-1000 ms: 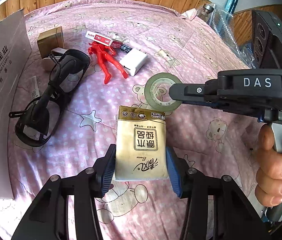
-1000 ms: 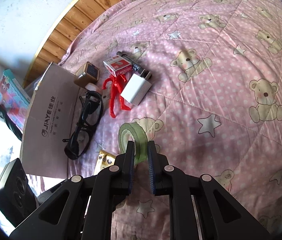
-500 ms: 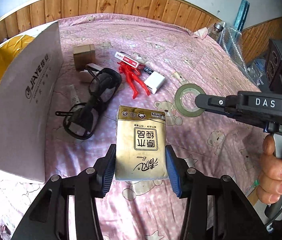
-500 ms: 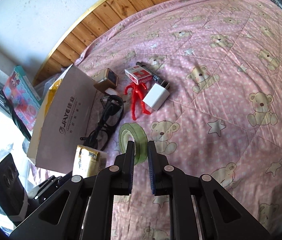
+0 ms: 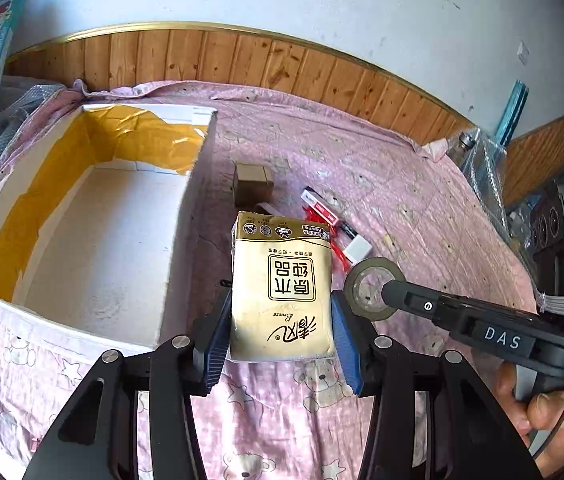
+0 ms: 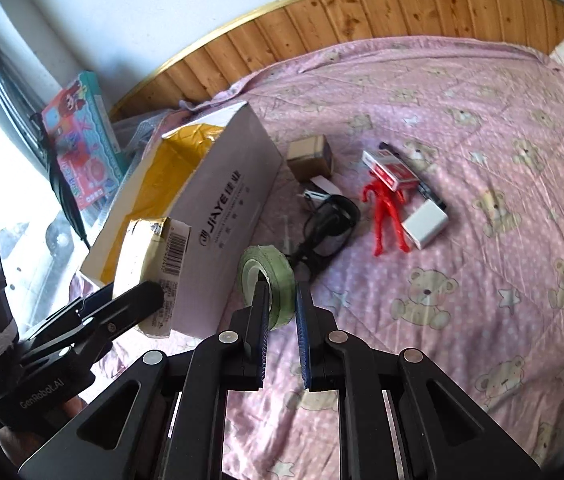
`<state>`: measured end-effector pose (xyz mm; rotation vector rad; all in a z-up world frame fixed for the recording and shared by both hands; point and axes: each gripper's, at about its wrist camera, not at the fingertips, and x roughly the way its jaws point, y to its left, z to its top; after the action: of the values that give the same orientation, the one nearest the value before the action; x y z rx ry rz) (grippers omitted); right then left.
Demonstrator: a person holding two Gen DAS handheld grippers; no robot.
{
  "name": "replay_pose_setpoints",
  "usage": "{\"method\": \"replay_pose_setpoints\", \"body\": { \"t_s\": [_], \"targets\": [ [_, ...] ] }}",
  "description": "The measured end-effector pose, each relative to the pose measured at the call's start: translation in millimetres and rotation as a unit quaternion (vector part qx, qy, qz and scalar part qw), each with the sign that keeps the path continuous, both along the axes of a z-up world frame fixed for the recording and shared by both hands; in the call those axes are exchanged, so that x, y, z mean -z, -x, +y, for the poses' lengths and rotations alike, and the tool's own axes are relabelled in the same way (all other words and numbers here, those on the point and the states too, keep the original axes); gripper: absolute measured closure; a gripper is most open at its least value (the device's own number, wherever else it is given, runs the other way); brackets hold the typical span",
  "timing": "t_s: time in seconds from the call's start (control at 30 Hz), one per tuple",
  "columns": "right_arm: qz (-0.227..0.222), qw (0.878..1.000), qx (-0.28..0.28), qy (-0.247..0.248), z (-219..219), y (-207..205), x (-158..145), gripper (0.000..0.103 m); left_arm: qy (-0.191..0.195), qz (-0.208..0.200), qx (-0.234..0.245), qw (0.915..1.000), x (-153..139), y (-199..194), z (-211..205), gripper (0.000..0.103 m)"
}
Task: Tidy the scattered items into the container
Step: 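Carry the tissue pack and tape roll over the cardboard box with both tools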
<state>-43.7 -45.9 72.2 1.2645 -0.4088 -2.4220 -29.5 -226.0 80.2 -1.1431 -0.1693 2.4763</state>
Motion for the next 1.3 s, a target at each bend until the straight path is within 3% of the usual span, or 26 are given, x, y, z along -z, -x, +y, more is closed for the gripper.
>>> {"method": "replay_pose_setpoints", "body": {
  "t_s": [0.23,0.43,0.63,0.8,1.3],
  "targets": [
    [0.042,0.998,-0.044,-0.002,-51.3,31.5,-43.7,0.09,-0.02,0.021,-0.06,0.9978,-39.8,19.7,-53.9,0.055],
    [0.058,0.995,-0.084,-0.007,-96.5,64.2,-64.7,0.09,-0.028,0.021,-0.112,0.9931,-53.4,49.0,-98.3,0.055],
    [0.045,0.992,-0.117,-0.014,-132.4,94.3,-56.3,0.09,-0.022,0.008,-0.149,0.9886,-48.5,75.3,-128.2,0.055],
    [0.037,0.99,-0.135,-0.033,-156.2,116.2,-45.8,0.089,-0.015,-0.026,-0.16,0.9866,-32.7,95.6,-143.0,0.055],
    [-0.007,0.979,-0.166,-0.121,-206.3,184.5,-17.2,0.089,0.019,-0.132,-0.135,0.9818,1.7,164.4,-142.5,0.054]
  ]
}}
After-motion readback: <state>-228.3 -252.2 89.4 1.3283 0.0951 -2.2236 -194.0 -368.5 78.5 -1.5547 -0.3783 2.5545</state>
